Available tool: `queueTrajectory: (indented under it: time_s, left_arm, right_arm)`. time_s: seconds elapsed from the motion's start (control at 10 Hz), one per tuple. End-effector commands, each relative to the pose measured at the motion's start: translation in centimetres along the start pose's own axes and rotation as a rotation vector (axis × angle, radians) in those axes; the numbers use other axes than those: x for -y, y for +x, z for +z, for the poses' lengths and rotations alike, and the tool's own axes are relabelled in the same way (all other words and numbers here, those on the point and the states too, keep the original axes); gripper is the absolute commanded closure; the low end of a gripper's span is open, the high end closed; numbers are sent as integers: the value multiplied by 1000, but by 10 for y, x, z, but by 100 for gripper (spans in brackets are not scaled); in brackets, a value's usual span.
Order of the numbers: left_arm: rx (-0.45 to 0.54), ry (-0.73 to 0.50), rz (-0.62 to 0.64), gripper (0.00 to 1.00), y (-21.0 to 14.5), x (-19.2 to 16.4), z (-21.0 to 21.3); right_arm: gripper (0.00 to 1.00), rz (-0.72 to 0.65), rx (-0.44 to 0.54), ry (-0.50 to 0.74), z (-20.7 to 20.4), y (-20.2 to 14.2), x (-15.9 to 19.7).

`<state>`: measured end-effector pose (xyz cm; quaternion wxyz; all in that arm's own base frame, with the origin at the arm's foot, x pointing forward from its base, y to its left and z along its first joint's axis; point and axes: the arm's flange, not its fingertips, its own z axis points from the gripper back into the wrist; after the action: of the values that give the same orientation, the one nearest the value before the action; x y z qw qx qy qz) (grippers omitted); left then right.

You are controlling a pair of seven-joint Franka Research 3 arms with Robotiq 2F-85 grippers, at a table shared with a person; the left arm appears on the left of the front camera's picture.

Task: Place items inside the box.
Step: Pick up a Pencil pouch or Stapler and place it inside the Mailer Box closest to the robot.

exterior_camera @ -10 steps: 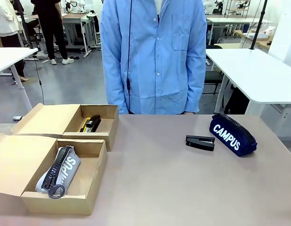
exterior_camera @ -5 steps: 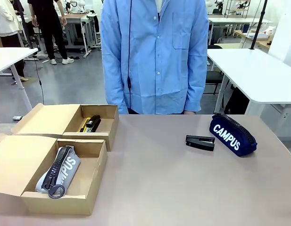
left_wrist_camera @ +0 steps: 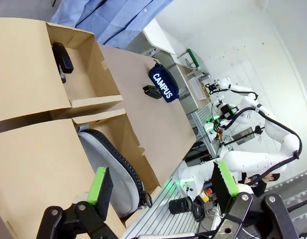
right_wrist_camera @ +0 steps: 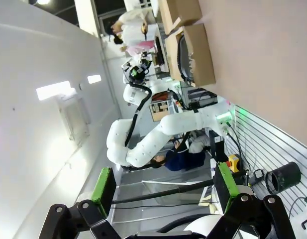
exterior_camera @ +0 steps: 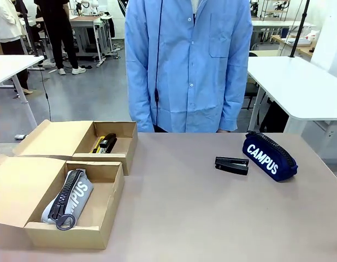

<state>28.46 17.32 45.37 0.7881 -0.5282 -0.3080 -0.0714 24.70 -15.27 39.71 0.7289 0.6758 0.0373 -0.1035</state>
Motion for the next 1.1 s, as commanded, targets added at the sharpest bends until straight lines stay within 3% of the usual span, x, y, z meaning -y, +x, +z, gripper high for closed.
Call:
queueTrajectory:
  time_s: [0.0,0.4,0.5,0.6,0.7,0.8,0.9,1.0]
  left_arm:
    - [19,-17,-21,0,0,1,-1]
    - [19,-17,-21,0,0,1,-1]
    - [19,-17,-21,0,0,1,-1]
    - [19,-17,-21,0,0,1,-1]
    - [19,-17,-21,0,0,1,-1]
    - [19,-17,-21,0,0,1,-1]
    - [19,-17,-21,0,0,1,-1]
    - [19,-17,-21,0,0,1,-1]
  right_arm:
    - [0,-23,1,9,0,-3,-5]
    - [0,0,0,0,0,0,0]
    - [0,103,-46,-180,-37,7,-20]
    - [0,164,-117,-326,-89,42,-40]
    - [0,190,-77,-410,-124,78,-56]
    - [0,178,47,-465,-129,102,-62]
    - [0,164,106,-517,-115,107,-58]
    - [0,206,-17,-350,-67,80,-54]
